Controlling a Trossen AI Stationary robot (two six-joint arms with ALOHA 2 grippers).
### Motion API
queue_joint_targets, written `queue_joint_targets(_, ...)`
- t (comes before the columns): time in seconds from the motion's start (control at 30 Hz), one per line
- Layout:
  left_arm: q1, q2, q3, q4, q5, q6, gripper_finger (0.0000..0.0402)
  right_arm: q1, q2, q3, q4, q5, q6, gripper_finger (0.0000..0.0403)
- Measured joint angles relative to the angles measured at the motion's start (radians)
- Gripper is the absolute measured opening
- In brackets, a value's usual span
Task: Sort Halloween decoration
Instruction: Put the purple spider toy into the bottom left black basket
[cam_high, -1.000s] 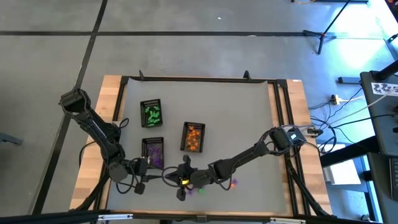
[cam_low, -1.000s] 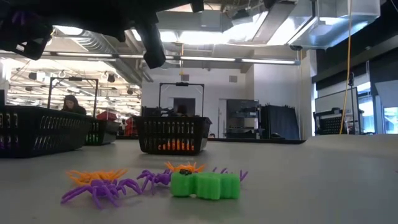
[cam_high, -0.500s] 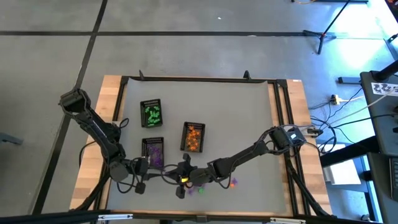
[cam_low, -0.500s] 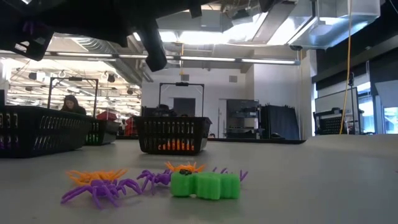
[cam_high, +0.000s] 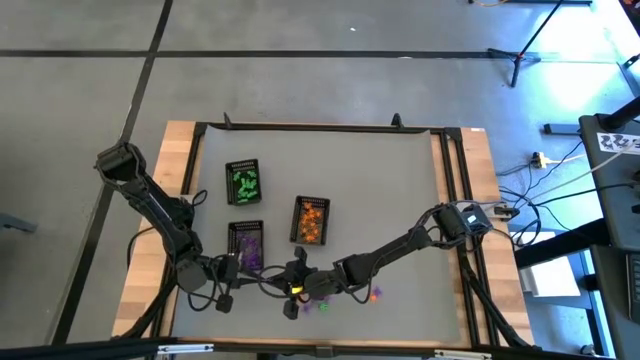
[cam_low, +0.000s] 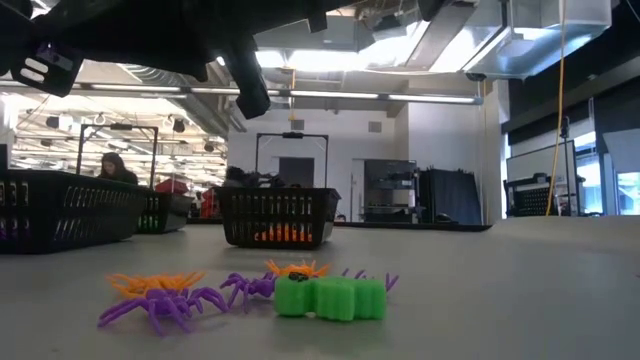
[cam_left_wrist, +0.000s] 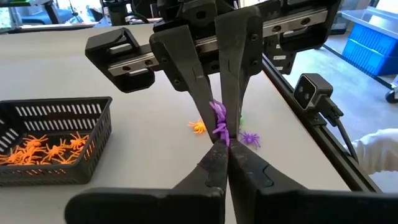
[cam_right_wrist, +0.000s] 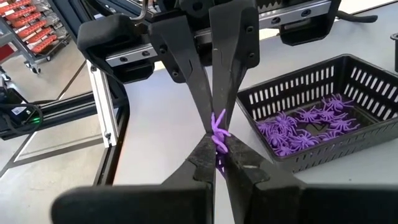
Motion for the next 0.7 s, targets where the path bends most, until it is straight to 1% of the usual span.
queue_joint_targets(0.2,0.0,0.0,0.0,0.001,0.005,0.0,0.0008,0.0,0.0,0.0,-0.014,0.0,0.0,0.0019)
queue_joint_targets(0.53,0.0,0.0,0.0,0.001,0.007,0.0,0.0058,0.0,0.0,0.0,-0.015,0.0,0.0,0.0019)
queue_joint_targets(0.7,0.0,0.0,0.0,0.001,0.003,-0.001,0.0065,0.0,0.0,0.0,-0.015,0.0,0.0,0.0019)
